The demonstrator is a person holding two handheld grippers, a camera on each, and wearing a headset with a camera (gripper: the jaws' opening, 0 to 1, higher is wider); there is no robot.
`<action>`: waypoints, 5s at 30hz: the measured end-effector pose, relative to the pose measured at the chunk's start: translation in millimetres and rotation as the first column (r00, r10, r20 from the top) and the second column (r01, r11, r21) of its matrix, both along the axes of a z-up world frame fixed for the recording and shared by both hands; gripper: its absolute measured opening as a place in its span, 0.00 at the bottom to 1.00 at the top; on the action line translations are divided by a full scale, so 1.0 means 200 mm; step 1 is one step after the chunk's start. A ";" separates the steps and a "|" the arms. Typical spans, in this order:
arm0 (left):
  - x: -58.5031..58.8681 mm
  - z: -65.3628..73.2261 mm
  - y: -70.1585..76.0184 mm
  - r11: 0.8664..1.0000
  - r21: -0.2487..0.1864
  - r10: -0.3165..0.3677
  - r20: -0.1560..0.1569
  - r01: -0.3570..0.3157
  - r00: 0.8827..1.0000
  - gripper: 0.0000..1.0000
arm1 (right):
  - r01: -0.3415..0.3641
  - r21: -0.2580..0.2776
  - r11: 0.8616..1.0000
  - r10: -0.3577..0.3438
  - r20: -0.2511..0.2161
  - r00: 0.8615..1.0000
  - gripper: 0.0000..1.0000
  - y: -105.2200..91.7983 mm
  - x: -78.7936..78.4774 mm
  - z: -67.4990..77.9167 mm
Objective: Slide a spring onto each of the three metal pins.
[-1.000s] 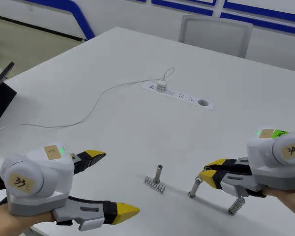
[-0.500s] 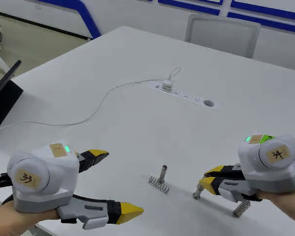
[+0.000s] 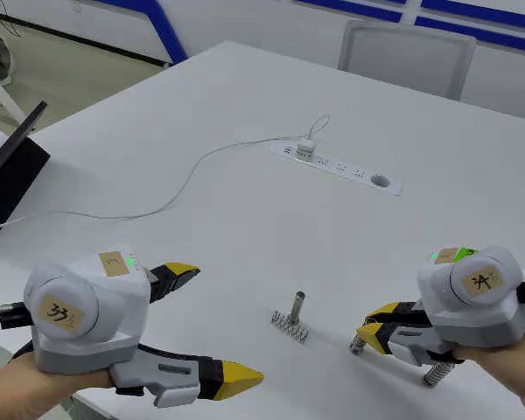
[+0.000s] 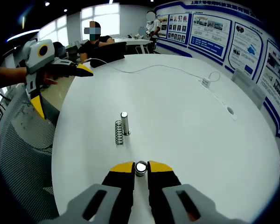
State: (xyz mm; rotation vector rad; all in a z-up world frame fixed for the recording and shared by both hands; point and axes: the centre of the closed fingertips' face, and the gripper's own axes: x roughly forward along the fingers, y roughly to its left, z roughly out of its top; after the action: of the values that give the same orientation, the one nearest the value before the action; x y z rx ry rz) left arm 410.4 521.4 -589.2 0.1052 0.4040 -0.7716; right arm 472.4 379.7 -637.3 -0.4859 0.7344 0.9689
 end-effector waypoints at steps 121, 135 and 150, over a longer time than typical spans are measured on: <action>-0.03 -0.06 -0.01 0.998 0.047 -0.029 -0.053 0.032 0.998 0.95 | -0.223 -0.083 0.971 0.223 -0.015 0.975 0.11 0.38 -0.06 -0.14; -0.06 -0.05 -0.05 0.994 0.069 -0.083 -0.035 0.085 0.996 0.85 | -0.313 -0.112 0.943 0.322 0.071 0.944 0.11 0.34 -0.17 0.01; -0.13 -0.04 -0.12 0.976 0.115 -0.189 0.000 0.187 0.982 0.67 | -0.340 -0.098 0.935 0.350 0.116 0.929 0.11 0.26 -0.29 0.13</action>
State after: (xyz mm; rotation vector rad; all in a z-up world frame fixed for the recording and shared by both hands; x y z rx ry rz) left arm 385.0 497.4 -597.9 0.2580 0.4322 -0.9339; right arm 415.3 430.8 -612.0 -0.7575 0.5766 1.2270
